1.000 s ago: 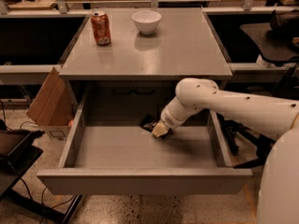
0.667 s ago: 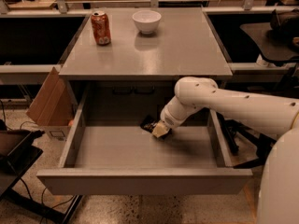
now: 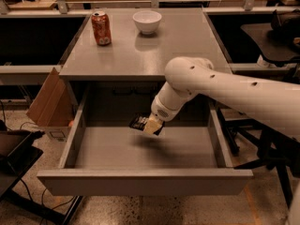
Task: Pick rxbar chocolate from top drawer and place on counter
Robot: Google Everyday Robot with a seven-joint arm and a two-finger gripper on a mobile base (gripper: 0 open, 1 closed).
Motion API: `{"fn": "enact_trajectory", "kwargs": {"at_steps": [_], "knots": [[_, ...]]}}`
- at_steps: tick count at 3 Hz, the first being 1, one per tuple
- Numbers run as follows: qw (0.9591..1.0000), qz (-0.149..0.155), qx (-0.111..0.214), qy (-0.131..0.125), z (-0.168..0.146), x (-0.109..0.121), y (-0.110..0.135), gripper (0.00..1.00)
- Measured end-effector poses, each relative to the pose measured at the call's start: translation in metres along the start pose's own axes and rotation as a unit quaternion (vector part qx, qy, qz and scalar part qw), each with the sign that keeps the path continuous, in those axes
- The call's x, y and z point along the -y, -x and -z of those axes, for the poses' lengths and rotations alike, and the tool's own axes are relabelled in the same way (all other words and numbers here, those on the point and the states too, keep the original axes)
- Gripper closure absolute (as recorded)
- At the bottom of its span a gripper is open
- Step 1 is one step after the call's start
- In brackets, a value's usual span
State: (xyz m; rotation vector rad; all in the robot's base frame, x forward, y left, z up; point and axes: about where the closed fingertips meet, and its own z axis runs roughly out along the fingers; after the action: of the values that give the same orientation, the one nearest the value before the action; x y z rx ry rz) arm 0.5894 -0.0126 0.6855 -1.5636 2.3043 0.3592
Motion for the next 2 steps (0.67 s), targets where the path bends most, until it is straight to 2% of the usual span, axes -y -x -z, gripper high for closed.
{"fn": "enact_trajectory", "kwargs": {"at_steps": [1, 2], "knots": [[0.9989, 0.046, 0.011, -0.001, 0.081, -0.031, 0.032, 1.00], [0.9978, 0.057, 0.021, -0.027, 0.175, -0.042, 0.067, 1.00]]}}
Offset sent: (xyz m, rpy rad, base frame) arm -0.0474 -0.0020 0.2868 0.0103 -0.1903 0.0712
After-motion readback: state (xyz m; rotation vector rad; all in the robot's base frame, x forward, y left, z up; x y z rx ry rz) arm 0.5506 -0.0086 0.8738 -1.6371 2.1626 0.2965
